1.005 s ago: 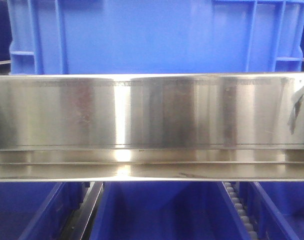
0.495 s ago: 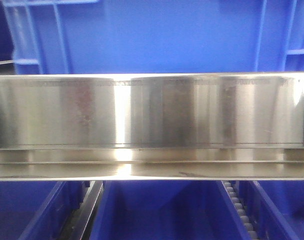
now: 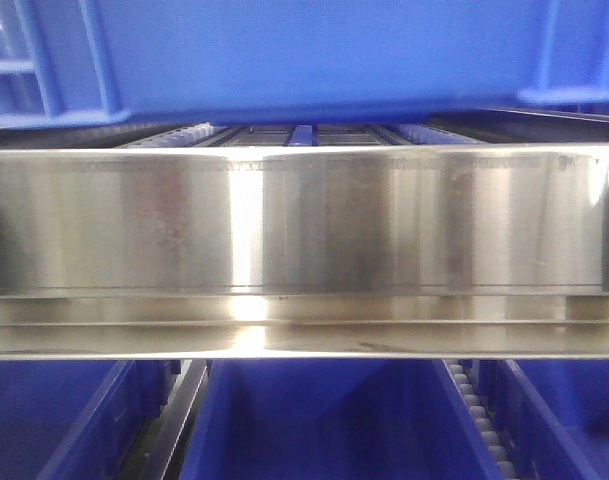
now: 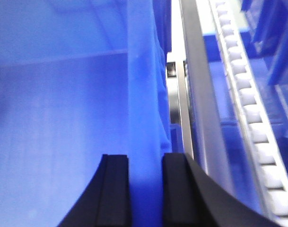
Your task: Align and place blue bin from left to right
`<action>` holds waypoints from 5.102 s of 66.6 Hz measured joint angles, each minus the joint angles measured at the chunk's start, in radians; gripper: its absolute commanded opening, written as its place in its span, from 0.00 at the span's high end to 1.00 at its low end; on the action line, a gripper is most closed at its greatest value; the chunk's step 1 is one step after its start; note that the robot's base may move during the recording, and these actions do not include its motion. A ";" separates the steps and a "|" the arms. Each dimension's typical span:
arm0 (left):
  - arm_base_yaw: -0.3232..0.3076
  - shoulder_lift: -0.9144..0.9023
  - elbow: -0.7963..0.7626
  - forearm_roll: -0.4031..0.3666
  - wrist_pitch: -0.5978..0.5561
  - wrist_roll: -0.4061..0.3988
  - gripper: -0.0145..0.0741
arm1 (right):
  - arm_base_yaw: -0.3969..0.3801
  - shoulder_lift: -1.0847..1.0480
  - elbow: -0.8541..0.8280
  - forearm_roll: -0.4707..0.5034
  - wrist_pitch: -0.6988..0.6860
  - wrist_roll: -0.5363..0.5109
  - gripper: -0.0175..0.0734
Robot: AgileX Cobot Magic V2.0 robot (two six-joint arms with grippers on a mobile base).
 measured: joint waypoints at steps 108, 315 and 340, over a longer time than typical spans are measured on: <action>-0.312 -0.469 0.592 0.326 -0.069 -0.385 0.96 | 0.310 -0.440 0.561 -0.311 -0.075 0.338 0.89; -0.312 -0.474 0.592 0.342 -0.070 -0.386 0.96 | 0.310 -0.446 0.561 -0.318 -0.117 0.340 0.89; -0.312 -0.474 0.592 0.342 -0.070 -0.386 0.96 | 0.310 -0.446 0.561 -0.318 -0.117 0.340 0.89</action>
